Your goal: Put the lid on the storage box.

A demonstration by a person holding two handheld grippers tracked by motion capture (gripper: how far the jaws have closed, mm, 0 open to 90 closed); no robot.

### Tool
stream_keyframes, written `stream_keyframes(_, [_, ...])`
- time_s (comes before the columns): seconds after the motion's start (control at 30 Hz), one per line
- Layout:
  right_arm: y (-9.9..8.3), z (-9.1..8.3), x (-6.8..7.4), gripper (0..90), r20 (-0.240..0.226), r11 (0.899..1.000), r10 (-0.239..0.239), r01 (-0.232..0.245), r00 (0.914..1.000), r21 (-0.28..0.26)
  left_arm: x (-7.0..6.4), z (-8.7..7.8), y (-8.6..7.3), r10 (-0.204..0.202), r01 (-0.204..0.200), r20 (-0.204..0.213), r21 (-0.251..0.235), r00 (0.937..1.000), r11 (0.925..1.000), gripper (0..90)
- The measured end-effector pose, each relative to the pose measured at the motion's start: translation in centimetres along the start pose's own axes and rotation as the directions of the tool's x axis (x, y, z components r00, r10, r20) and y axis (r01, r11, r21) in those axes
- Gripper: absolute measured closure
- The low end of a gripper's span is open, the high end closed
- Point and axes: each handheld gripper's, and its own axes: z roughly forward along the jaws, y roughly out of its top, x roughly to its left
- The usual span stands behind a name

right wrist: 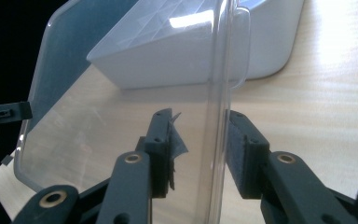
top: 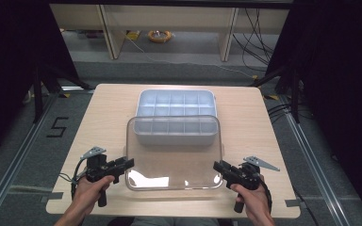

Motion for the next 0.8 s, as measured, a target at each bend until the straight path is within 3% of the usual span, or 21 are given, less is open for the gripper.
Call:
stream_keyframes(0.03, [0.2,-0.1,0.1,64.9,-0.009,1.0,0.007,-0.007,0.9999,0.005,-0.1,0.0,0.1,-0.012,0.012,-0.003,0.005,0.9999,0.9999,57.7])
stream_keyframes(0.07, [0.3,0.1,-0.2,64.9,-0.004,1.0,-0.028,0.028,0.9996,-0.012,0.0,0.1,0.3,-0.014,0.014,0.0,-0.004,0.9999,0.9999,57.6])
stream_keyframes(0.13, [0.6,0.2,0.0,64.9,-0.015,1.0,0.019,-0.019,0.9997,-0.001,0.0,0.1,0.8,-0.022,0.022,0.002,-0.005,0.9998,0.9998,58.0])
stream_keyframes(0.17, [0.8,0.4,-0.4,64.8,0.006,0.999,-0.037,0.037,0.9993,-0.018,0.0,0.1,1.0,-0.019,0.019,0.001,-0.005,0.9998,0.9998,58.1])
stream_keyframes(0.27, [1.6,0.8,-0.2,64.5,0.006,0.999,-0.035,0.035,0.9994,-0.026,0.1,0.3,1.9,-0.026,0.026,-0.006,-0.021,0.9996,0.9994,57.8])
stream_keyframes(0.3, [1.9,0.8,0.2,64.5,0.001,1.0,0.016,-0.016,0.9999,-0.013,0.1,0.5,2.2,-0.027,0.026,-0.004,-0.027,0.9996,0.9993,57.8])
stream_keyframes(0.37, [2.5,1.1,-0.1,64.5,0.009,0.999,-0.031,0.032,0.9995,-0.04,0.3,0.8,2.9,-0.025,0.025,-0.001,-0.034,0.9997,0.9991,57.8])
stream_keyframes(0.4, [2.8,1.2,0.2,64.5,0.025,0.999,-0.002,0.003,0.9997,-0.032,0.2,0.9,3.3,-0.05,0.05,-0.005,-0.038,0.9987,0.998,57.8])
stream_keyframes(0.47, [3.5,1.5,0.0,64.4,0.011,0.998,-0.037,0.037,0.9993,-0.051,0.3,1.1,4.2,-0.047,0.047,-0.003,-0.052,0.9989,0.9976,57.8])
stream_keyframes(0.5, [3.9,1.5,0.3,64.5,0.018,0.999,-0.002,0.003,0.9998,-0.046,0.4,1.2,4.6,-0.05,0.05,-0.003,-0.056,0.9988,0.9972,57.8])
stream_keyframes(0.53, [4.3,1.8,0.2,64.5,0.024,0.998,-0.026,0.027,0.9994,-0.06,0.4,1.3,5.1,-0.04,0.039,-0.004,-0.056,0.9992,0.9977,57.8])
stream_keyframes(0.57, [4.7,1.9,0.2,64.4,0.009,0.998,-0.019,0.019,0.9998,-0.061,0.4,1.5,5.6,-0.035,0.035,-0.009,-0.057,0.9993,0.9978,57.7])
stream_keyframes(0.6, [5.0,2.1,0.1,64.4,0.024,0.996,-0.04,0.042,0.9989,-0.074,0.3,1.6,6.0,-0.048,0.047,-0.013,-0.065,0.9988,0.9968,57.7])
stream_keyframes(0.7, [6.1,2.7,0.2,63.9,0.024,0.998,0.016,-0.015,0.9996,-0.066,0.3,2.2,7.3,-0.034,0.033,-0.02,-0.063,0.9992,0.9974,57.7])
stream_keyframes(0.77, [6.8,3.1,-0.2,63.8,0.026,0.997,-0.017,0.019,0.9995,-0.076,0.4,2.5,8.0,-0.034,0.032,-0.034,-0.069,0.9988,0.9971,57.2])
stream_keyframes(0.8, [7.1,3.3,0.0,63.8,0.032,0.997,0.004,-0.001,0.9995,-0.077,0.4,2.7,8.3,-0.036,0.034,-0.036,-0.071,0.9987,0.9969,57.0])
